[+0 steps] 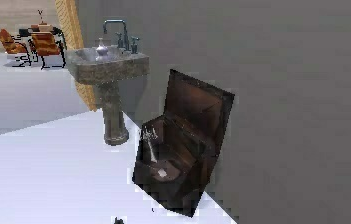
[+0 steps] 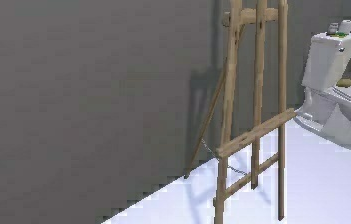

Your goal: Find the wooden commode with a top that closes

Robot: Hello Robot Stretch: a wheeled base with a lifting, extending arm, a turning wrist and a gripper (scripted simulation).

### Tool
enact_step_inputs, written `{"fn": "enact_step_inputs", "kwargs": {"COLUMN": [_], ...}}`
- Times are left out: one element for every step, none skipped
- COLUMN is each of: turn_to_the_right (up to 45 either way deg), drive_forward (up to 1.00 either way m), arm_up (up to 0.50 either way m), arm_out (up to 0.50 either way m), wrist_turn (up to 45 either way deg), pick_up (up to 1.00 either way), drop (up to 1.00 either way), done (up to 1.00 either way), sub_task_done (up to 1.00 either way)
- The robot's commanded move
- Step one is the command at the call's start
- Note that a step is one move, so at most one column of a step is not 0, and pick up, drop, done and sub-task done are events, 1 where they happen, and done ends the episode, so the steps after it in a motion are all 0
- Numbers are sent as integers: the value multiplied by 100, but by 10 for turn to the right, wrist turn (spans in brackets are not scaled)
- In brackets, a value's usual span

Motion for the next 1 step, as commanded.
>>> {"fn": "enact_step_inputs", "kwargs": {"turn_to_the_right": [0], "drive_forward": [0], "arm_up": [0], "arm_out": [0], "wrist_turn": [0], "pick_up": [0], "drop": [0], "done": [100], "sub_task_done": [0]}}
